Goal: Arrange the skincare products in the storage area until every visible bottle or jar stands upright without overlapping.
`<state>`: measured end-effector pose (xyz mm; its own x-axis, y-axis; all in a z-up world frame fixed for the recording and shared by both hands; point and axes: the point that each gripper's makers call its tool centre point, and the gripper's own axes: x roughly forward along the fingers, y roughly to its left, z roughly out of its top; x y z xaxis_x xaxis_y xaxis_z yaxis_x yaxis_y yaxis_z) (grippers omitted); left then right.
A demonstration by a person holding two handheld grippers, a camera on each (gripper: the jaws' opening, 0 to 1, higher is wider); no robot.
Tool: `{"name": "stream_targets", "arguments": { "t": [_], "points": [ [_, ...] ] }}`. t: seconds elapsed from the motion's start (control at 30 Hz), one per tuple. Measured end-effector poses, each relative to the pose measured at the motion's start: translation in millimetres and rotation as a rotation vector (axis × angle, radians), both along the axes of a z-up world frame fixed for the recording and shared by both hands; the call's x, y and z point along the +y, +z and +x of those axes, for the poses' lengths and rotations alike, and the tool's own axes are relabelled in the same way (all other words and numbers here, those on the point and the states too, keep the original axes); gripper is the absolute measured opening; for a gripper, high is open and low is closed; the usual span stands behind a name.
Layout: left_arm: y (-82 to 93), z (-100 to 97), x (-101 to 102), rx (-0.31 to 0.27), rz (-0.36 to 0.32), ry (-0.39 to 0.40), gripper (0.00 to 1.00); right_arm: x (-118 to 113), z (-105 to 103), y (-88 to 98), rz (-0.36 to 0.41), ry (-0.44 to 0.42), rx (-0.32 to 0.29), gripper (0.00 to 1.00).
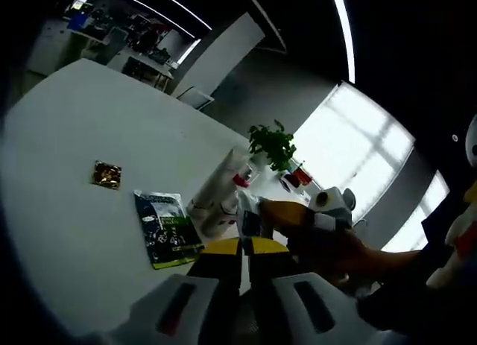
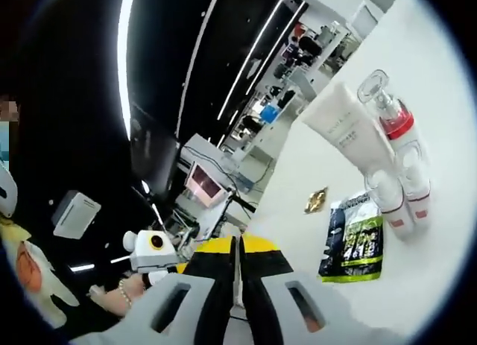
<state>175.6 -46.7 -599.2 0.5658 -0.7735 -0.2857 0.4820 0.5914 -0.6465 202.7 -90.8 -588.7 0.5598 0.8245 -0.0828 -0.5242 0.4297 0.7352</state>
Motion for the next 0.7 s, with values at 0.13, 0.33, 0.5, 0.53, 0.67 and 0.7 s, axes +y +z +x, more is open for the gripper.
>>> {"name": "stream_targets", "arguments": {
  "t": [0.13,0.33,0.5,0.53,0.67,0.7],
  "points": [
    [-2.2,0.3,7,0.013,0.014,0.028,0.0,1,2,-3.3,-0.061,0.007,-0.027,0.05],
    [-7.1,2.2,19,0.047,-0.018,0.075,0.0,11,1,-3.3,-0.163,0.047,-0.093,0.04],
    [-16.2,1.3,29,0.082,-0.029,0.099,0.0,21,4,-13.0,-0.302,0.09,-0.153,0.01],
    [-17.2,0.9,30,0.088,-0.032,0.099,0.0,24,5,-14.3,-0.309,0.085,-0.148,0.01],
    [-25.9,-0.7,39,0.109,-0.002,0.124,0.0,35,9,-25.3,-0.374,0.091,-0.15,0.01],
    [-28.4,-0.6,41,0.117,0.005,0.13,0.0,37,9,-28.1,-0.388,0.093,-0.151,0.01]
  ]
}}
